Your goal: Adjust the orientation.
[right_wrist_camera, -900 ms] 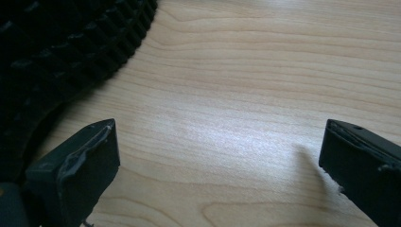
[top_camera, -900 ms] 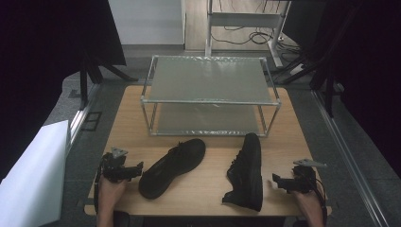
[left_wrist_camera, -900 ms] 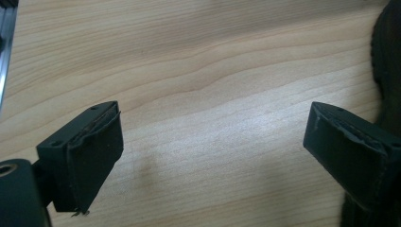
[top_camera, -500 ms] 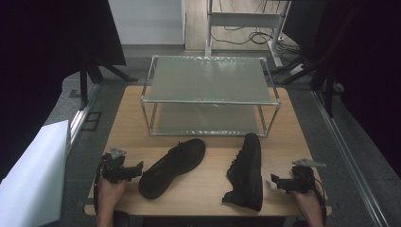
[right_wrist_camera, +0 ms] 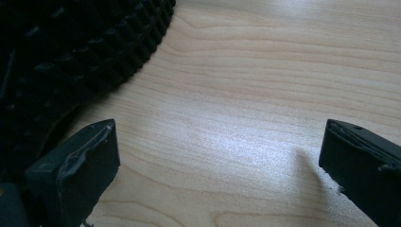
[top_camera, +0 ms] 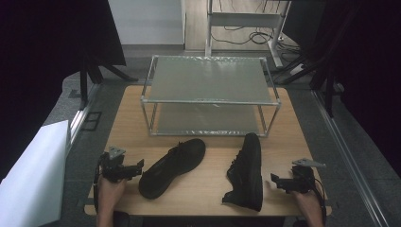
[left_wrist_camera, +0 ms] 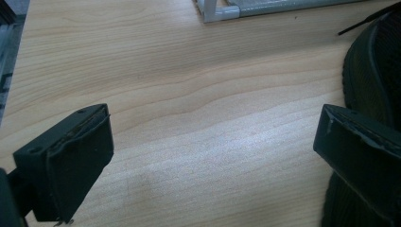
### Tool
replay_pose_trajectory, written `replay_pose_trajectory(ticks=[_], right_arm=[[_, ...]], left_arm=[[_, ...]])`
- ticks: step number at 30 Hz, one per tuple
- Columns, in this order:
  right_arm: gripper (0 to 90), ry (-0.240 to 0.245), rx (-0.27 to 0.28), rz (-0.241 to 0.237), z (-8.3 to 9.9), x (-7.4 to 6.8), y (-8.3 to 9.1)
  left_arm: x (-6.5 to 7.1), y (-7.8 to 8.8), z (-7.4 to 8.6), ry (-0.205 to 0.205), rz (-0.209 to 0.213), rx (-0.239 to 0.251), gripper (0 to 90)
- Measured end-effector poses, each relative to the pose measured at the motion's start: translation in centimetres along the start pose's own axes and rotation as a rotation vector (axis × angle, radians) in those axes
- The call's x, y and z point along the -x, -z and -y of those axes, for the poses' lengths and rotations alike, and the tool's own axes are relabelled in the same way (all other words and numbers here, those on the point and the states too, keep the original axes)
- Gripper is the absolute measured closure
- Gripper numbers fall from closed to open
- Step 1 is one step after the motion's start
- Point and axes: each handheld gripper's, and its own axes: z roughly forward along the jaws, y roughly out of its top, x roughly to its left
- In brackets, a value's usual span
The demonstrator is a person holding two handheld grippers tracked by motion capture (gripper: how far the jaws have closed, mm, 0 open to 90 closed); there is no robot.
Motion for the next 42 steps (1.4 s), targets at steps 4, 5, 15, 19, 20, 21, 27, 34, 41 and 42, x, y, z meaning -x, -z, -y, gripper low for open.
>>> replay_pose_trajectory(ticks=[4, 5, 15, 19, 20, 21, 27, 34, 41, 42], right_arm=[[0.0, -0.009, -0.001, -0.005, 0.0, 0.1, 0.1], [0.2, -0.009, 0.0, -0.006, 0.0, 0.1, 0.0], [1.3, -0.004, 0.003, -0.009, 0.0, 0.0, 0.0], [2.3, -0.007, 0.009, -0.008, -0.1, 0.0, 0.1], [2.3, -0.01, 0.01, -0.009, -0.1, 0.0, 0.2], [2.4, -0.013, 0.01, -0.009, -0.1, 0.1, 0.2], [2.6, -0.014, 0.011, -0.011, -0.1, 0.1, 0.2], [2.7, -0.016, 0.012, -0.013, -0.1, 0.1, 0.2], [2.9, -0.014, 0.01, -0.012, -0.1, 0.1, 0.1], [3.0, -0.014, 0.01, -0.011, -0.1, 0.1, 0.1]], left_arm=[[0.2, -0.2, 0.0, -0.019, 0.0, -0.015, 0.0], [0.3, -0.3, 0.1, -0.026, 0.002, -0.019, 0.0], [1.3, -0.9, 0.0, -0.069, 0.044, -0.046, 0.0], [1.7, -0.7, 0.1, -0.08, 0.059, -0.047, 0.2], [1.9, -0.6, 0.1, -0.087, 0.064, -0.05, 0.4], [2.0, -0.6, 0.1, -0.094, 0.065, -0.051, 0.4], [3.4, -0.3, 0.1, -0.141, 0.086, -0.062, 0.4], [5.2, -0.2, 0.1, -0.187, 0.132, -0.084, 0.6], [6.2, -0.1, 0.1, -0.209, 0.155, -0.089, 1.4], [6.3, -0.1, 0.1, -0.211, 0.16, -0.09, 1.6]])
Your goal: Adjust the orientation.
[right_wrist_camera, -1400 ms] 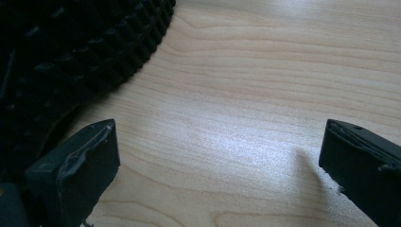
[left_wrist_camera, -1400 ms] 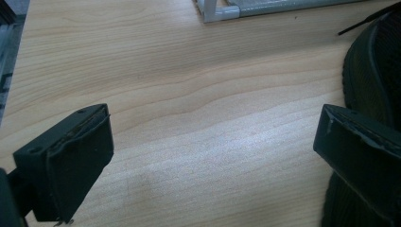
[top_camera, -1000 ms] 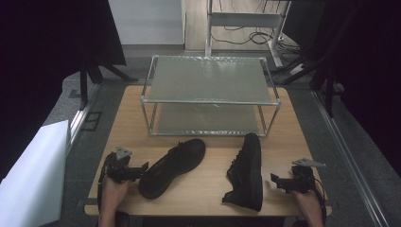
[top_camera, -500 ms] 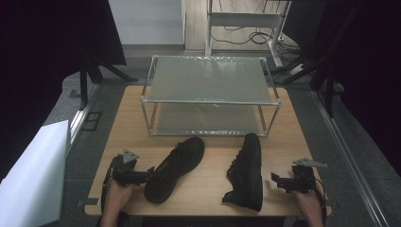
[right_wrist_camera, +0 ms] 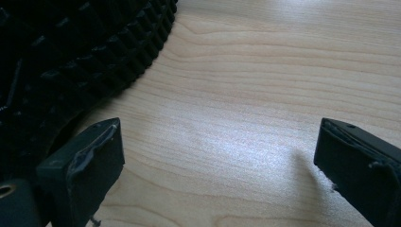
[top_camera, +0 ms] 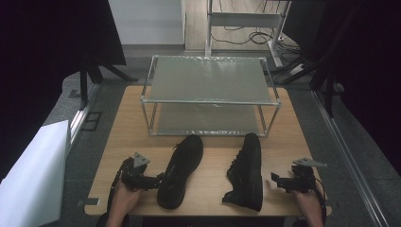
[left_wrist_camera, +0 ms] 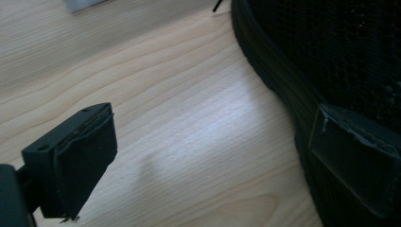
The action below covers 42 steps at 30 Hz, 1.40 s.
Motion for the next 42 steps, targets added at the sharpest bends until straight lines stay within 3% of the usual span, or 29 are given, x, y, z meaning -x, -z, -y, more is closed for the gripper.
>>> replay_pose_trajectory(ticks=[22, 28, 35, 42], right_arm=[[3.4, -0.001, 0.002, -0.001, 0.0, 0.0, -0.1], [3.4, 0.002, -0.003, -0.005, 0.0, -0.1, -0.2], [3.5, 0.005, -0.008, -0.009, 0.0, -0.1, -0.2], [3.5, 0.007, 0.0, -0.016, -0.1, -0.1, -0.1]], left_arm=[[3.5, -0.9, -0.8, -0.099, 0.064, 0.016, 2.3], [4.4, -1.2, -1.0, -0.107, 0.092, 0.025, 2.2], [4.4, -1.4, -1.0, -0.099, 0.091, 0.022, 1.5], [3.7, -1.2, -1.1, -0.078, 0.055, 0.019, 0.0]])
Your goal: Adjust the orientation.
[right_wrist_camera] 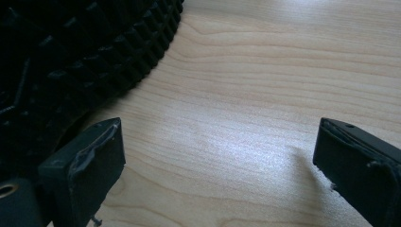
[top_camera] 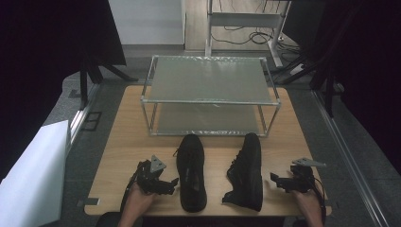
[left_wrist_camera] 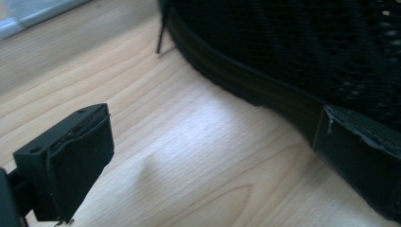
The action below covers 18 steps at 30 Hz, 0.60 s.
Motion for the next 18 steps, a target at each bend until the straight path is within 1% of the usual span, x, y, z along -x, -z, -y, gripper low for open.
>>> replay_pose_trajectory(ticks=[3, 5, 7, 11, 14, 18], right_arm=[[3.3, 0.008, 0.007, -0.005, -0.1, -0.1, 0.1], [3.3, 0.015, 0.013, -0.004, -0.2, -0.2, 0.2], [3.2, 0.014, 0.017, -0.013, -0.3, -0.4, 0.3], [2.0, 0.02, 0.023, -0.019, -0.7, -0.7, 0.7], [0.1, 0.023, 0.012, -0.032, -1.0, -0.7, 1.0], [0.0, 0.022, 0.016, -0.04, -1.4, -0.7, 1.8]], left_arm=[[-0.7, 0.3, 0.2, 0.036, -0.029, 0.008, 0.0], [-1.1, 0.3, 0.3, 0.055, -0.038, 0.008, 0.0], [-1.4, 0.3, 0.4, 0.063, -0.043, 0.006, 0.0], [-1.6, 0.3, 0.6, 0.067, -0.052, 0.003, 0.0], [-1.6, 0.3, 0.6, 0.067, -0.052, -0.001, 0.0], [-1.7, 0.1, 0.7, 0.07, -0.051, -0.012, 0.0]])
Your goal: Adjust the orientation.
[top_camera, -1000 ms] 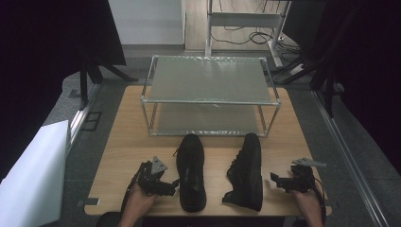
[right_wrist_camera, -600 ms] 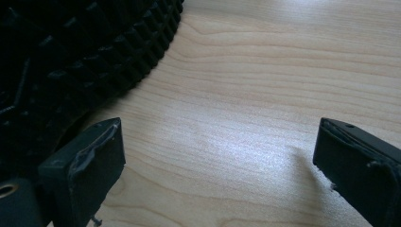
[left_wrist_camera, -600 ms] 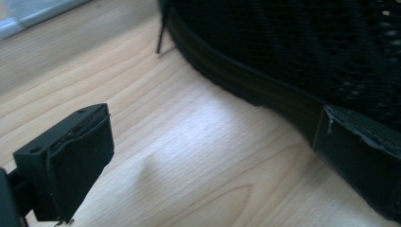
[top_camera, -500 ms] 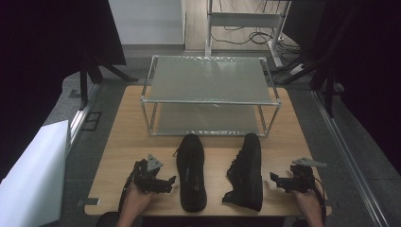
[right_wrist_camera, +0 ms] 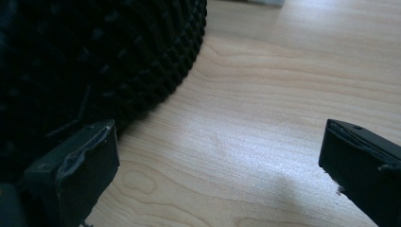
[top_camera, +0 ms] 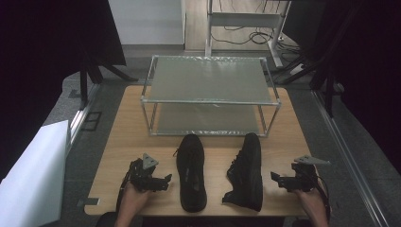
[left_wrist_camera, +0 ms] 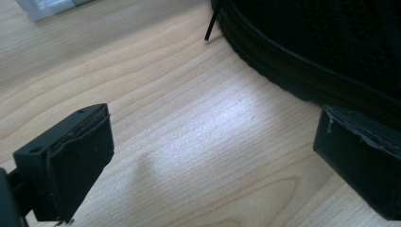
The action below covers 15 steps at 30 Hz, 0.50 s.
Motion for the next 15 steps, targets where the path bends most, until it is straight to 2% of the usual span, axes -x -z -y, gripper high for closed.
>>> replay_pose_trajectory(ticks=[7, 15], right_arm=[[0.0, -0.011, 0.01, -0.021, -0.9, -0.5, 1.0], [0.0, 0.027, 0.023, -0.057, -2.6, -2.3, 2.1]], left_arm=[[-0.2, -0.1, 0.1, 0.003, -0.002, -0.015, 0.0], [-0.1, -0.2, 0.1, 0.001, 0.002, -0.021, 0.0]])
